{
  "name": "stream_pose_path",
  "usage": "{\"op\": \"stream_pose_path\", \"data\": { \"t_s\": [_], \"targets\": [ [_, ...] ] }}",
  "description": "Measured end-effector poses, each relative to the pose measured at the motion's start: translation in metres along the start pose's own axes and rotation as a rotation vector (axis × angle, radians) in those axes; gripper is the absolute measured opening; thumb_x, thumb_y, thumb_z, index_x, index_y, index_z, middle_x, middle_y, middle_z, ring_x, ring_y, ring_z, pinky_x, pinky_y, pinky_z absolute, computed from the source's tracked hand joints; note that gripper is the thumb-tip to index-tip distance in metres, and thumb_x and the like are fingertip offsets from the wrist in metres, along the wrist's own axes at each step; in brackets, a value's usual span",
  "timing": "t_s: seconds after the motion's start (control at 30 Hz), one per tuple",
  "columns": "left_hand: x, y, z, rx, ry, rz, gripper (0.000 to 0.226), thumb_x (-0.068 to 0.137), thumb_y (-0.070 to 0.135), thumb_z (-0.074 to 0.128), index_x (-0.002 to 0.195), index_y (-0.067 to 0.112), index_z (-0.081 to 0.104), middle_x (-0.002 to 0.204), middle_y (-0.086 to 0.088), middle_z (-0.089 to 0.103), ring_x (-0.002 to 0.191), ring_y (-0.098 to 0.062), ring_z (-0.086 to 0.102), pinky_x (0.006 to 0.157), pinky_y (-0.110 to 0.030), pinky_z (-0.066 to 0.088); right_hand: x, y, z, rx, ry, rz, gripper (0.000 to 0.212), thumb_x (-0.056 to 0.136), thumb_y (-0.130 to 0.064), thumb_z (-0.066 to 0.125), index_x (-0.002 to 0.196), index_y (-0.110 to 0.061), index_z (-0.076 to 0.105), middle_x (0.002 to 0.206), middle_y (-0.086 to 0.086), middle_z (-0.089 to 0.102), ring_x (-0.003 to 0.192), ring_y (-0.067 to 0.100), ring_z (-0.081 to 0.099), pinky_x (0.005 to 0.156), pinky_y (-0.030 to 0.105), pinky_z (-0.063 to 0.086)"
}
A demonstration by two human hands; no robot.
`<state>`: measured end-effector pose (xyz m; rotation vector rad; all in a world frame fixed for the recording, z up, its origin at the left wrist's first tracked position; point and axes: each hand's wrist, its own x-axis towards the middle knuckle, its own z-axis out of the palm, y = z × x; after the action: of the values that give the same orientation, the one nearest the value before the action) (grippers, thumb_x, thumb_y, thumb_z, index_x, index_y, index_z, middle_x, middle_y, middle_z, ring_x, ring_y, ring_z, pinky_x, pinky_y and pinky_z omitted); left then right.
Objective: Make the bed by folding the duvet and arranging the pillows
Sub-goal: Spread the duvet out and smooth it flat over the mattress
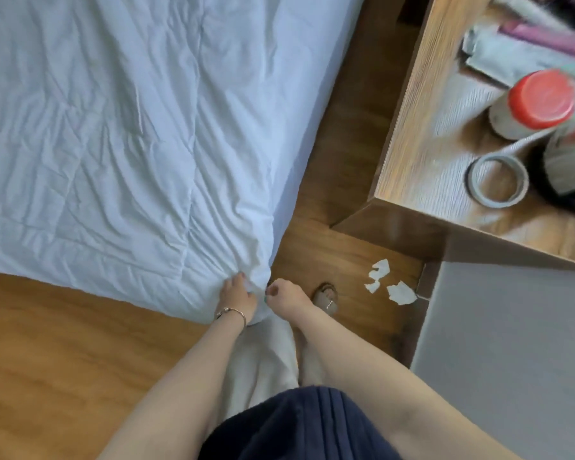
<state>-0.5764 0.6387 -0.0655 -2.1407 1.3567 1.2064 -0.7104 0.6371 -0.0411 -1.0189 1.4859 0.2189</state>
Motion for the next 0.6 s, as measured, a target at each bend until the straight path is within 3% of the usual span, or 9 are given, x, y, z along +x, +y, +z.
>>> {"op": "stream_pose_path", "data": {
  "t_s": [0.1, 0.17, 0.23, 0.33, 0.47, 0.6],
  "targets": [
    [-0.004, 0.025, -0.005, -0.107, -0.044, -0.054, 0.034, 0.091, 0.018, 0.045, 0.122, 0.005, 0.05, 0.13, -0.019, 0.044, 0.118, -0.037, 0.047, 0.098, -0.041, 0.042, 0.0, -0.003, -0.03, -0.106, -0.012, 0.021, 0.026, 0.091, -0.023, 0.049, 0.112, -0.013, 0.06, 0.118, 0.005, 0.062, 0.108, 0.024, 0.057, 0.087, 0.032, 0.046],
    [-0.003, 0.032, -0.012, -0.146, -0.06, -0.035, 0.018, 0.089, 0.018, 0.044, 0.092, 0.004, 0.054, 0.115, -0.022, 0.052, 0.106, -0.039, 0.055, 0.087, -0.039, 0.046, 0.005, -0.008, -0.045, -0.184, -0.026, 0.032, 0.027, 0.094, -0.02, 0.048, 0.116, -0.01, 0.058, 0.121, 0.007, 0.061, 0.112, 0.025, 0.056, 0.091, 0.032, 0.045],
    [-0.002, 0.03, -0.016, -0.176, -0.099, -0.031, 0.018, 0.09, 0.016, 0.043, 0.079, 0.006, 0.055, 0.105, -0.017, 0.056, 0.104, -0.036, 0.058, 0.082, -0.035, 0.045, 0.011, -0.011, -0.053, -0.309, -0.073, 0.043, 0.03, 0.094, -0.019, 0.047, 0.12, -0.008, 0.056, 0.124, 0.008, 0.058, 0.114, 0.026, 0.055, 0.092, 0.032, 0.045],
    [0.003, 0.021, -0.027, -0.211, -0.123, -0.023, 0.033, 0.091, 0.019, 0.039, 0.109, 0.004, 0.062, 0.12, -0.013, 0.057, 0.107, -0.03, 0.058, 0.092, -0.036, 0.047, 0.02, -0.02, -0.066, -0.521, -0.116, 0.043, 0.027, 0.092, -0.019, 0.048, 0.113, -0.008, 0.061, 0.117, 0.009, 0.062, 0.105, 0.025, 0.058, 0.085, 0.032, 0.047],
    [0.004, 0.015, -0.062, -0.296, -0.161, -0.02, 0.032, 0.095, 0.026, 0.041, 0.122, 0.015, 0.053, 0.124, -0.003, 0.053, 0.105, -0.018, 0.051, 0.09, -0.027, 0.042, 0.028, -0.048, -0.102, -0.65, -0.056, 0.032, 0.028, 0.092, -0.022, 0.049, 0.114, -0.011, 0.062, 0.116, 0.008, 0.063, 0.105, 0.025, 0.059, 0.092, 0.034, 0.049],
    [0.017, 0.023, -0.094, -0.55, -0.035, -0.006, 0.036, 0.094, 0.033, 0.047, 0.127, 0.02, 0.052, 0.126, 0.002, 0.055, 0.103, -0.014, 0.052, 0.089, -0.026, 0.042, 0.043, -0.114, -0.145, -0.572, 0.076, -0.091, 0.027, 0.093, -0.024, 0.05, 0.114, -0.013, 0.062, 0.114, 0.006, 0.064, 0.105, 0.026, 0.06, 0.089, 0.034, 0.049]
  ]
}}
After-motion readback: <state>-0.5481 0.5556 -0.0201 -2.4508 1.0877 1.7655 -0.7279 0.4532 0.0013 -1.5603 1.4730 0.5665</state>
